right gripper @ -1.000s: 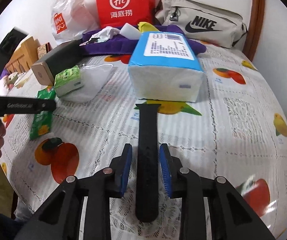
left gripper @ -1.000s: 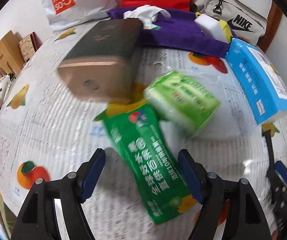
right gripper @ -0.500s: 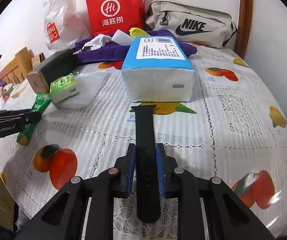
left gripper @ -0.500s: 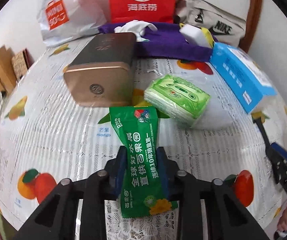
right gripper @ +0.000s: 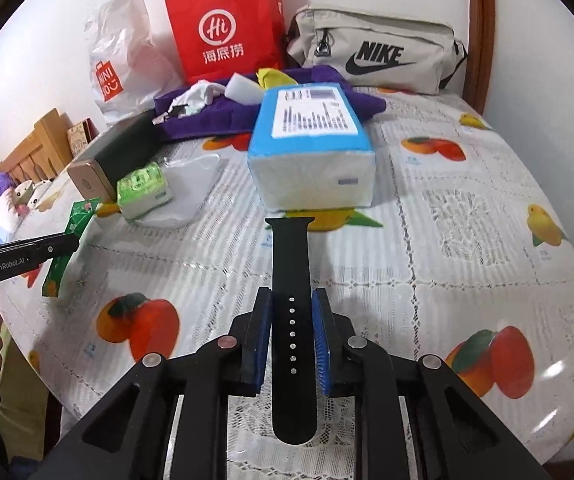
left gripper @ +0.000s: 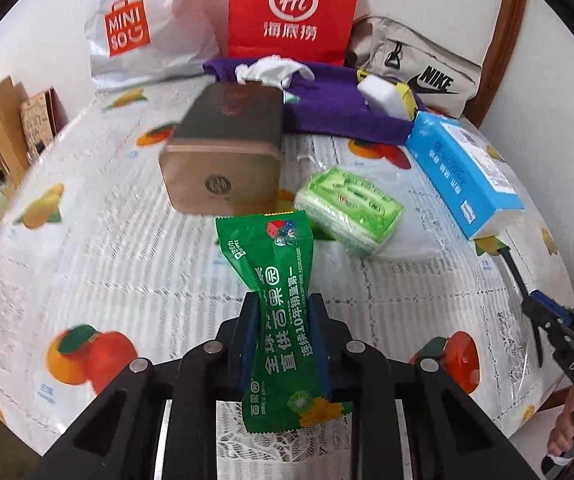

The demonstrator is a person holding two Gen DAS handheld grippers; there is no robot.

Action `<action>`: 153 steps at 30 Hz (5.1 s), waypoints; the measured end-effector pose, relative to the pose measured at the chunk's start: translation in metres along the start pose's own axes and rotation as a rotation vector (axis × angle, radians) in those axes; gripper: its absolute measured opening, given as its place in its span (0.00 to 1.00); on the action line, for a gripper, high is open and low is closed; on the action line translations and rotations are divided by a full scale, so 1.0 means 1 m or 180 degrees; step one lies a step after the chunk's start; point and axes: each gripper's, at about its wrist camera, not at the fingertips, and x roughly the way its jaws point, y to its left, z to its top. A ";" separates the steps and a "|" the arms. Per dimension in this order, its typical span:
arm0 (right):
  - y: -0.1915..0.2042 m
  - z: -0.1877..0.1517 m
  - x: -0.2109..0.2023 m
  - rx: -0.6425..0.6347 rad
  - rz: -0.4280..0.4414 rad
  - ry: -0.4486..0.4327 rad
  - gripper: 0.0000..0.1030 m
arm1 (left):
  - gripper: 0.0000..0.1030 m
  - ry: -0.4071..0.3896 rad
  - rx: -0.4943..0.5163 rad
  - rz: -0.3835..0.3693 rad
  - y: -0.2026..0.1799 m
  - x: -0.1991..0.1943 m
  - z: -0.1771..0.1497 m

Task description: Organize soft objects

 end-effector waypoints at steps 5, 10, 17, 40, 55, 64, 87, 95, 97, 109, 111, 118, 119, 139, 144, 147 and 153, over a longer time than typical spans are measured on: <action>0.007 0.014 -0.015 -0.0036 0.0039 -0.0092 0.19 | 0.22 -0.0113 0.0020 0.0041 0.001 -0.017 0.008; 0.012 0.032 -0.027 -0.0083 0.0084 -0.0199 0.19 | 0.22 -0.0301 0.0053 0.0097 0.001 -0.041 0.022; 0.021 0.061 -0.040 -0.0118 0.0149 -0.0347 0.19 | 0.22 -0.0506 0.0075 0.0092 0.002 -0.064 0.045; 0.028 0.159 -0.013 -0.0216 0.0283 -0.0546 0.19 | 0.22 -0.0693 0.0110 0.0094 -0.005 -0.054 0.126; 0.015 0.206 0.028 -0.0237 0.0239 -0.0531 0.19 | 0.22 -0.0488 -0.0053 -0.0108 0.012 -0.012 0.164; 0.007 0.241 0.063 -0.0212 0.0293 -0.0525 0.19 | 0.22 -0.0349 -0.0141 -0.0207 0.017 0.022 0.192; -0.028 0.293 0.178 -0.0079 0.0326 0.0028 0.20 | 0.23 0.0034 -0.0227 -0.0382 0.014 0.118 0.246; -0.030 0.292 0.201 -0.0059 0.0375 0.0213 0.20 | 0.23 0.0147 -0.0224 -0.0366 0.006 0.140 0.250; -0.031 0.292 0.205 -0.0051 0.0388 0.0263 0.20 | 0.23 0.0173 -0.0225 -0.0351 0.005 0.144 0.251; -0.031 0.293 0.219 0.0066 0.0521 0.0438 0.20 | 0.26 0.0293 -0.0232 -0.0301 0.003 0.158 0.253; -0.033 0.293 0.218 0.0095 0.0554 0.0432 0.20 | 0.26 0.0289 -0.0210 -0.0285 0.001 0.159 0.254; -0.032 0.291 0.204 0.0089 0.0552 0.0342 0.37 | 0.36 0.0312 -0.0200 -0.0224 0.002 0.149 0.254; -0.031 0.290 0.199 0.0067 0.0538 0.0322 0.39 | 0.36 0.0291 -0.0199 -0.0191 0.004 0.144 0.254; 0.064 0.164 0.065 -0.0417 0.0809 0.0203 0.57 | 0.50 0.0050 -0.0373 -0.0127 0.047 0.042 0.189; 0.104 0.130 0.072 -0.0689 0.0981 0.0365 0.61 | 0.52 0.0047 -0.0432 -0.0122 0.062 0.026 0.163; 0.124 0.116 0.079 -0.0837 0.0986 0.0404 0.62 | 0.52 0.0062 -0.0458 -0.0140 0.071 0.020 0.148; 0.142 0.104 0.099 -0.0956 0.0852 0.0407 0.72 | 0.52 0.0126 -0.0503 -0.0175 0.086 0.013 0.124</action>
